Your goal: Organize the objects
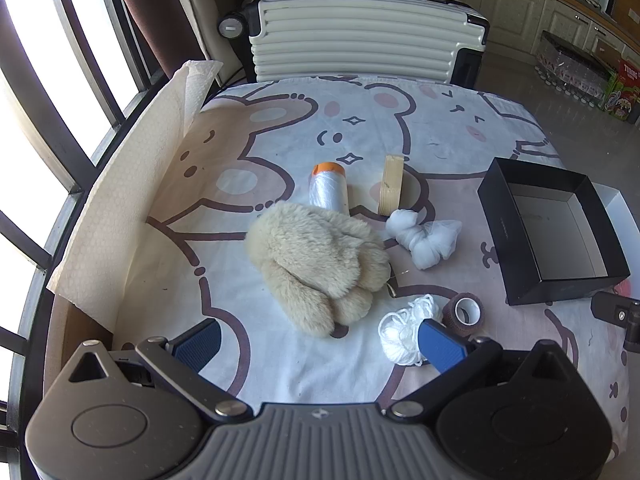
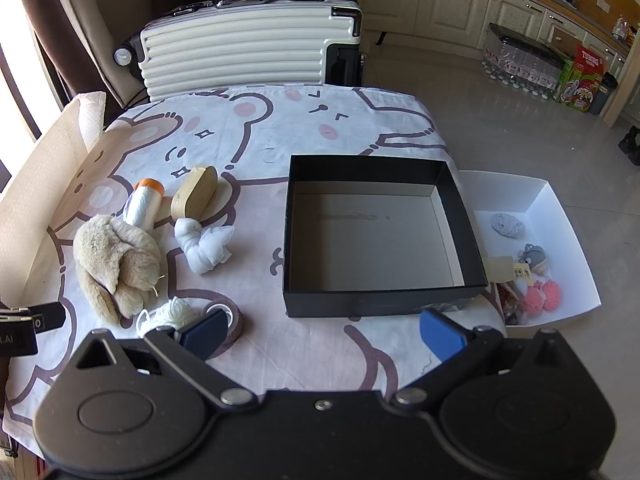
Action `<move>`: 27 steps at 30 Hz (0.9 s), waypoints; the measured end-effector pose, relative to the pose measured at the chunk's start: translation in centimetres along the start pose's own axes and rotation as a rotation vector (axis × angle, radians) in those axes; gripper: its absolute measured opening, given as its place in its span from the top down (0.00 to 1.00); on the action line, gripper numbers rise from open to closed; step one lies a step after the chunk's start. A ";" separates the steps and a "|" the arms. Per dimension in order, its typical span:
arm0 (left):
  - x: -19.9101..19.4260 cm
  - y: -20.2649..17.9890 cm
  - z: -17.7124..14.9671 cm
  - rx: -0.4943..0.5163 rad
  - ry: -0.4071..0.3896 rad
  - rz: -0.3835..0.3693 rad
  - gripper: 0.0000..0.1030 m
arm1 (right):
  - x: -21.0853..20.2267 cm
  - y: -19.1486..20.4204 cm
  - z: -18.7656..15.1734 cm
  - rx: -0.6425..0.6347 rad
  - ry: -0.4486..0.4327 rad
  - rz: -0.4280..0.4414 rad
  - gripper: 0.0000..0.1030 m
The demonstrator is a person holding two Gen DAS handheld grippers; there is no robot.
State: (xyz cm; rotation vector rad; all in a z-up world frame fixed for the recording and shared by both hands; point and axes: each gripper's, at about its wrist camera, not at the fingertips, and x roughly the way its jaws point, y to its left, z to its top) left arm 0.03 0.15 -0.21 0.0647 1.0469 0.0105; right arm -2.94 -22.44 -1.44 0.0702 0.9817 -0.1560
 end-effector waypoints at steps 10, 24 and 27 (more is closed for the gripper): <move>0.0 0.0 0.0 0.003 0.000 -0.002 0.00 | 0.0 0.0 0.0 0.001 0.001 -0.001 0.00; 0.0 0.0 0.0 0.025 -0.001 -0.016 0.00 | 0.1 0.0 0.0 0.000 0.002 -0.001 0.00; 0.0 0.0 0.0 0.027 -0.001 -0.017 0.00 | 0.1 -0.1 0.0 0.000 0.002 -0.002 0.00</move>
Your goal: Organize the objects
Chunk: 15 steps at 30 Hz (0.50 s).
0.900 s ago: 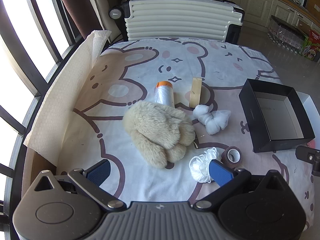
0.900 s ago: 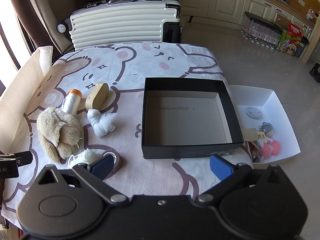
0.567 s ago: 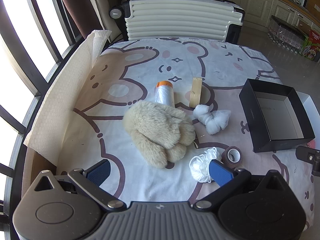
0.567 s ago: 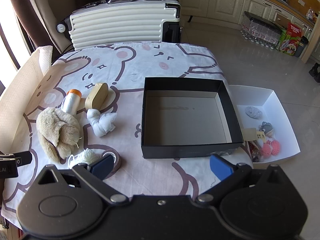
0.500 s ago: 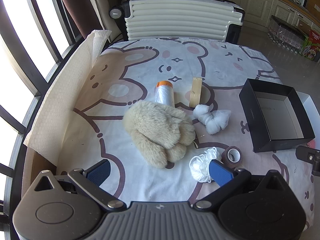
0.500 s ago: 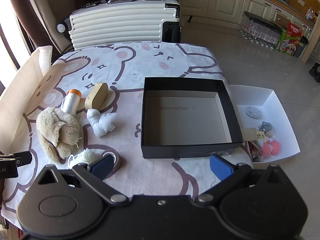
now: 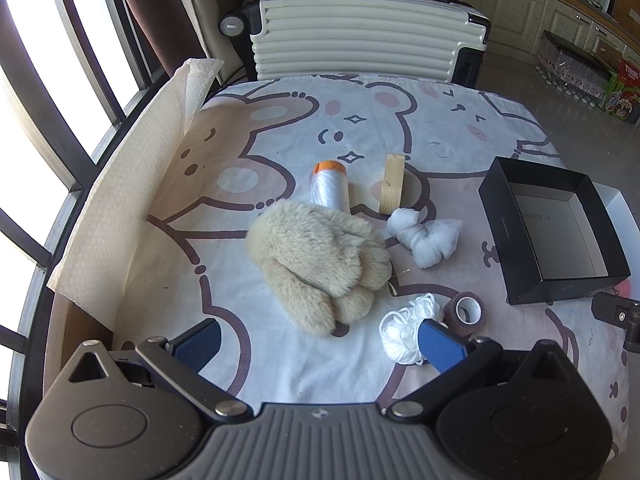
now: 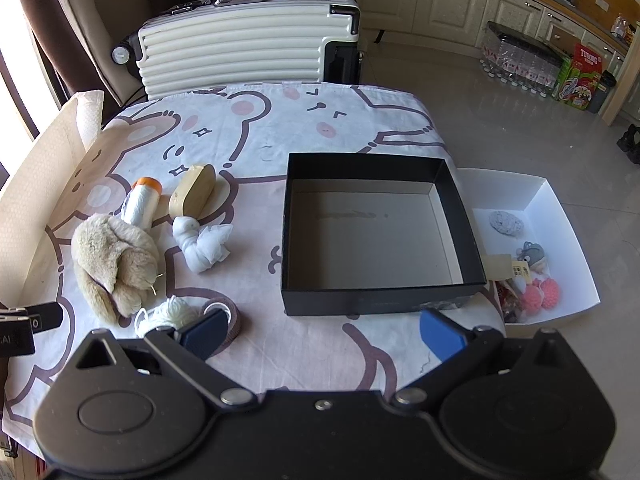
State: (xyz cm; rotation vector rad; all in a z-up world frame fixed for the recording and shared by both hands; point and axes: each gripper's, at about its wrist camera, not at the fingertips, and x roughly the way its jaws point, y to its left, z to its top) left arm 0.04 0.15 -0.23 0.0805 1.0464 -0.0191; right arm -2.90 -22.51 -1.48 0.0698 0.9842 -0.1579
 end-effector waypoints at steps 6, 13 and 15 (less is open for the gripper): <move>0.1 0.0 -0.1 0.005 0.000 -0.002 0.00 | 0.0 0.0 0.0 0.002 0.001 -0.001 0.00; 0.1 0.0 -0.1 0.005 0.000 -0.003 0.00 | 0.0 0.0 0.0 0.001 0.000 -0.001 0.00; 0.2 -0.1 -0.2 0.006 0.000 -0.004 0.00 | 0.1 0.0 0.0 0.002 0.001 -0.002 0.00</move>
